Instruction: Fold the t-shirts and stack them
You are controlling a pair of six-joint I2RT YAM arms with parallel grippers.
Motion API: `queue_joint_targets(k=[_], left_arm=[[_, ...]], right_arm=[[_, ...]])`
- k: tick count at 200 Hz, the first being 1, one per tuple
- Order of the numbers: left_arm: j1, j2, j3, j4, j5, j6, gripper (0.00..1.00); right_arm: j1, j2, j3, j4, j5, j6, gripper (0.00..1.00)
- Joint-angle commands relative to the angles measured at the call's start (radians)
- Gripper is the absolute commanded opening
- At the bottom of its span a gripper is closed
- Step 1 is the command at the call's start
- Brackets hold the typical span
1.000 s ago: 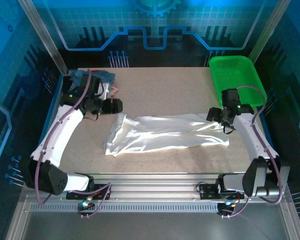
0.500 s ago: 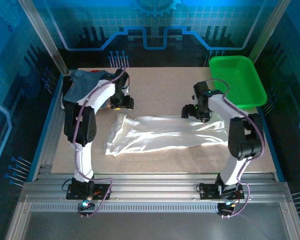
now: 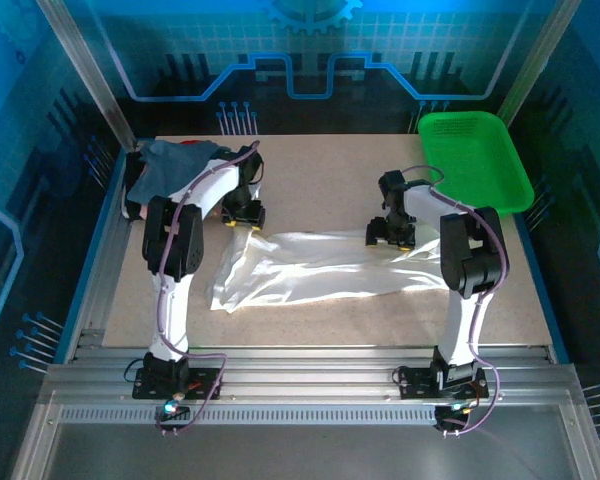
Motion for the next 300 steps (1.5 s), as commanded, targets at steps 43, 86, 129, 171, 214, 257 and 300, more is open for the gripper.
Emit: queue_joint_targets(k=[43,86,129,171,214,257,300], left_arm=[[0.017,0.037,0.008,-0.084,-0.008,0.041,0.18],[0.119,-0.107,-0.062,-0.037,0.019,-0.051,0.05],[0.241,-0.189,-0.135,0.018,0.094,-0.114,0.05],[0.283,-0.213,-0.108,0.095,0.144,-0.189,0.36],[0.273,-0.26,-0.053,0.133,0.187,-0.283,0.38],[0.167,-0.365,-0.115,0.132,0.266,-0.308,0.45],[-0.003,-0.407,-0.26,0.194,0.295,-0.3,0.48]], right_arm=[[-0.012,0.056,0.022,-0.084,0.103,0.054,0.62],[-0.044,0.061,0.009,-0.125,0.142,0.107,0.4],[-0.063,0.051,-0.008,-0.123,0.141,0.116,0.33],[-0.063,0.063,0.011,-0.132,0.141,0.112,0.33],[-0.063,0.061,0.01,-0.127,0.133,0.118,0.4],[-0.056,-0.036,-0.026,-0.035,0.058,0.098,0.62],[-0.062,-0.155,-0.046,-0.006,-0.011,0.042,0.71]])
